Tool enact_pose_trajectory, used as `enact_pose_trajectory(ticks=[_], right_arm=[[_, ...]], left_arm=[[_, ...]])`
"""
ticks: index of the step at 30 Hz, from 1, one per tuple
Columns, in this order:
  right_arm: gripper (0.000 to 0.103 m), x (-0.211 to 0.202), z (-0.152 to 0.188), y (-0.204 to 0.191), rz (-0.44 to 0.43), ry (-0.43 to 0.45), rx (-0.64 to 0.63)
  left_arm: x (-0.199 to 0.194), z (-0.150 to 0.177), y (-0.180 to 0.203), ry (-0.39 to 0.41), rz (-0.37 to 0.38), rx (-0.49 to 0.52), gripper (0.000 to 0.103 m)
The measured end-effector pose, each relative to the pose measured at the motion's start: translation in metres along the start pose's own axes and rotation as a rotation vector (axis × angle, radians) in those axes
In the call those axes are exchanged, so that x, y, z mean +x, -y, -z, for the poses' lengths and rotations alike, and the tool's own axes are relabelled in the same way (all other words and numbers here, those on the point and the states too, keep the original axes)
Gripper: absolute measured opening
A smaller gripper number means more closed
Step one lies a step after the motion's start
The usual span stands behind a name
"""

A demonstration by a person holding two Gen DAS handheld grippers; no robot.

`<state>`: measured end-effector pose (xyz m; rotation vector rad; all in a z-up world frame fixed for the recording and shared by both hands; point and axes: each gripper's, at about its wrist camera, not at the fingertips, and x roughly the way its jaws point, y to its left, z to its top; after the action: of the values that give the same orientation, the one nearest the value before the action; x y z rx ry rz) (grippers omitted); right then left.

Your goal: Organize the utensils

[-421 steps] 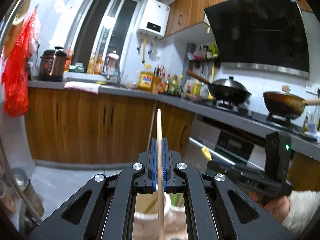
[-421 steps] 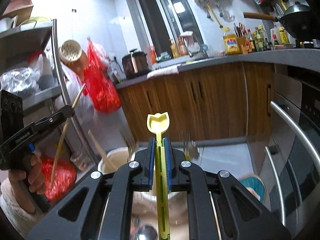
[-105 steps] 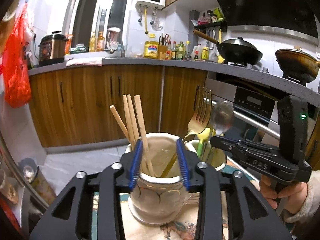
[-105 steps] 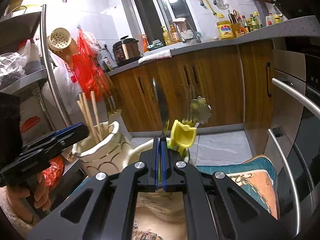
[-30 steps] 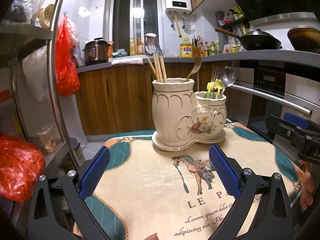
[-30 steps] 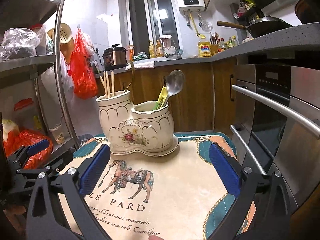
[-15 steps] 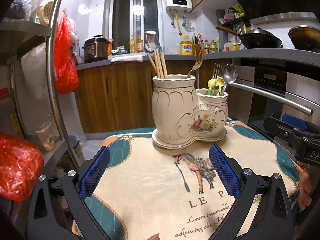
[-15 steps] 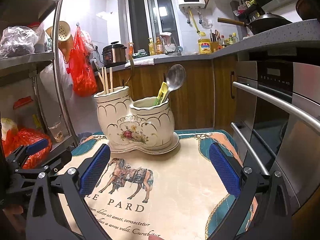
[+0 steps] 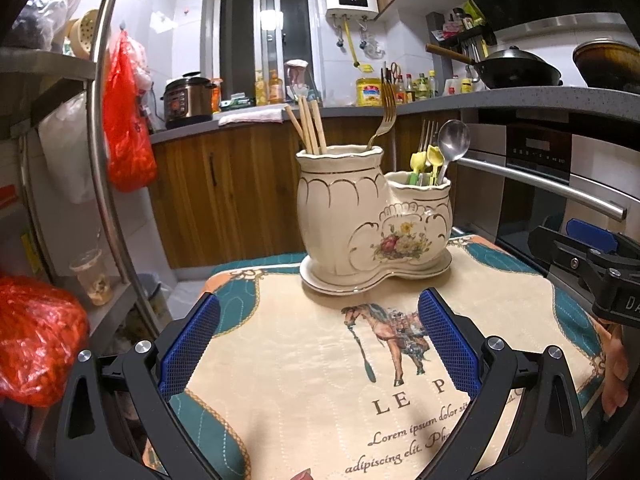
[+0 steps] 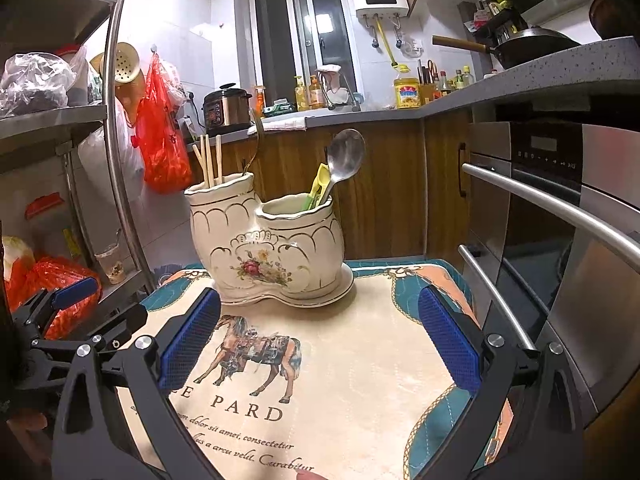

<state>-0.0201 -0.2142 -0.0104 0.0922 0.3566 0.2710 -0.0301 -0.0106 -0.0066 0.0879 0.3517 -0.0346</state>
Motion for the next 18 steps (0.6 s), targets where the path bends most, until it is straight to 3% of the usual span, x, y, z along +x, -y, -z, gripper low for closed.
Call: enact_pose_trajectory(ticks=[18], right_arm=[[0.098, 0.0006, 0.0023, 0.0012, -0.005, -0.005, -0.016]], left_arm=[[-0.0030, -0.0012, 0.0009, 0.011, 0.002, -0.010, 0.098]])
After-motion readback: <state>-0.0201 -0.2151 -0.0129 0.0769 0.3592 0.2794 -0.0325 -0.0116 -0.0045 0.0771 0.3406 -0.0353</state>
